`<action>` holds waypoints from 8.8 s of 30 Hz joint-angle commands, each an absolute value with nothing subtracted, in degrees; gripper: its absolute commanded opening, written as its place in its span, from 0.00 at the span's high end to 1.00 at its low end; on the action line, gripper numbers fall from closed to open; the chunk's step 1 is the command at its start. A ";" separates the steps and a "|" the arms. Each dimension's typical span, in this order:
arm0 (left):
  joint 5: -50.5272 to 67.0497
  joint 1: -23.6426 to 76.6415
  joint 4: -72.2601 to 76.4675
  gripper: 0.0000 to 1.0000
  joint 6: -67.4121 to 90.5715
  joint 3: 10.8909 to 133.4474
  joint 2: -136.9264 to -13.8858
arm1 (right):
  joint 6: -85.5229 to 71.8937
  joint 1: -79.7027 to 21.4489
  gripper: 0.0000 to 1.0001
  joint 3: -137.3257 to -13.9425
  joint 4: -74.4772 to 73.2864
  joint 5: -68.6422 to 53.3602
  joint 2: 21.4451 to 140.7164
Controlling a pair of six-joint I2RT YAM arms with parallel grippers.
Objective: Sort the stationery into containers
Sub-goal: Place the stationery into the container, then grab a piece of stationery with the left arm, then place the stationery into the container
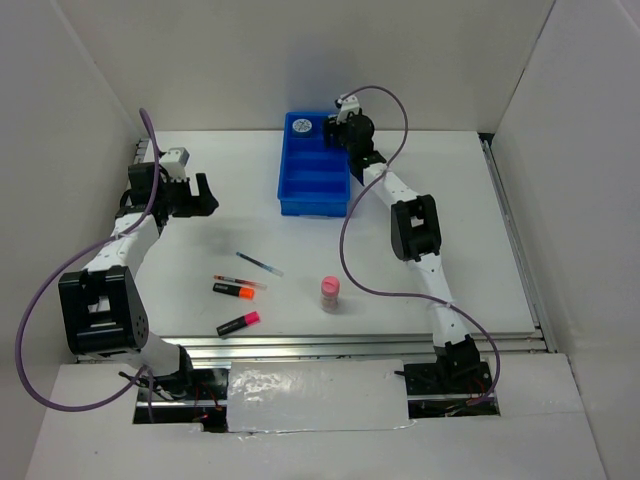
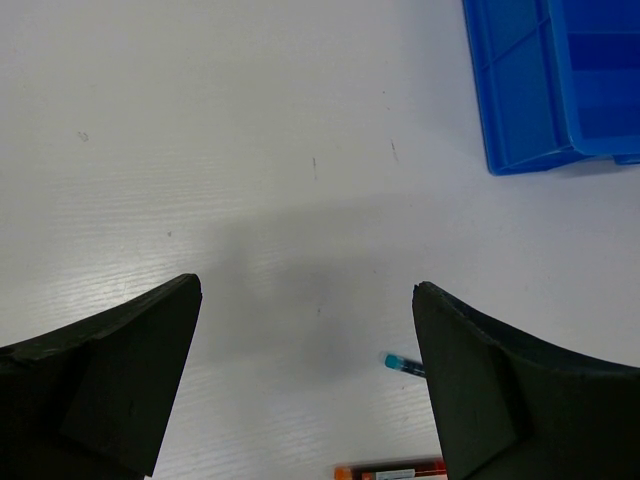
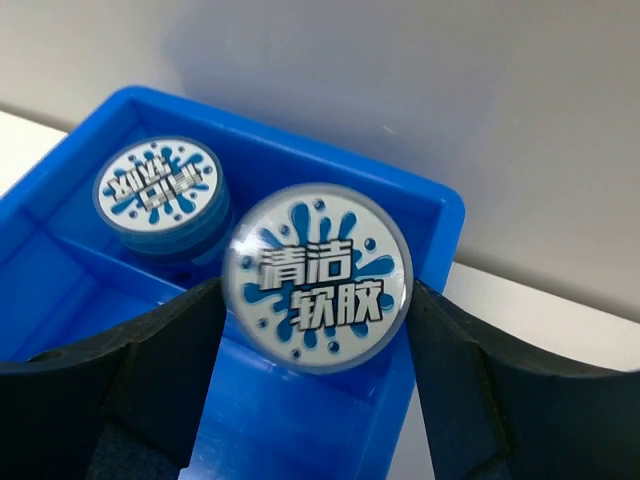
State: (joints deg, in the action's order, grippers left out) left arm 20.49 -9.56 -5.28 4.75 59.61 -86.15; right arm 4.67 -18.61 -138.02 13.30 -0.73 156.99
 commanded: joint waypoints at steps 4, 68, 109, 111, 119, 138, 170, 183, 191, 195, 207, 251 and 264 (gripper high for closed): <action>22.06 -9.93 -4.22 0.01 5.45 61.87 -86.57 | 4.13 -19.68 0.15 -141.07 20.39 -2.02 152.14; 29.53 41.92 60.29 0.02 8.44 24.78 -87.18 | 4.04 9.23 0.10 -63.28 -40.34 -27.25 48.34; 10.20 39.89 -25.21 1.00 -30.67 66.43 -92.27 | 0.53 -0.53 0.13 -58.45 -36.91 -22.06 49.75; 10.28 40.69 -29.34 1.00 -31.46 69.25 -95.61 | 0.44 1.67 0.14 -58.54 -37.09 -22.85 49.92; 12.66 45.70 -33.23 0.81 -29.98 77.33 -108.97 | 0.53 3.78 0.13 -58.89 -37.62 -23.55 49.66; 14.85 43.68 -31.64 0.30 -29.97 75.33 -110.93 | 0.09 5.36 0.13 -58.27 -37.18 -24.26 49.04; 8.44 30.95 -20.14 1.00 -36.91 88.84 -99.66 | 0.53 5.71 0.14 -54.84 -34.89 -25.40 48.43; 7.91 21.62 5.62 1.00 -45.71 108.08 -121.97 | 0.79 5.89 0.14 -55.46 -34.81 -24.87 50.89; 7.74 21.09 16.87 1.00 -48.07 109.42 -130.07 | 1.14 6.06 0.14 -55.64 -35.33 -24.35 51.59; 7.91 21.00 21.35 1.00 -50.62 109.78 -132.45 | 0.97 6.24 0.14 -55.11 -34.98 -24.34 51.94; 19.68 18.63 16.26 0.92 -57.92 118.12 -138.87 | 0.35 6.85 0.14 -55.11 -34.54 -24.52 52.03; 22.67 18.81 13.79 0.15 -58.98 122.35 -142.04 | 0.09 7.47 0.14 -54.05 -33.92 -25.49 52.29; 41.24 6.43 -20.25 0.28 -27.83 114.44 -107.69 | 4.83 6.15 0.14 -54.32 -34.89 -27.33 50.71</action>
State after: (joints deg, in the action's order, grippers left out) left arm 28.18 13.85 -5.67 -35.79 115.11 -120.22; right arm 2.13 6.81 -53.95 -36.80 -25.52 52.03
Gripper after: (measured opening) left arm 0.711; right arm 0.861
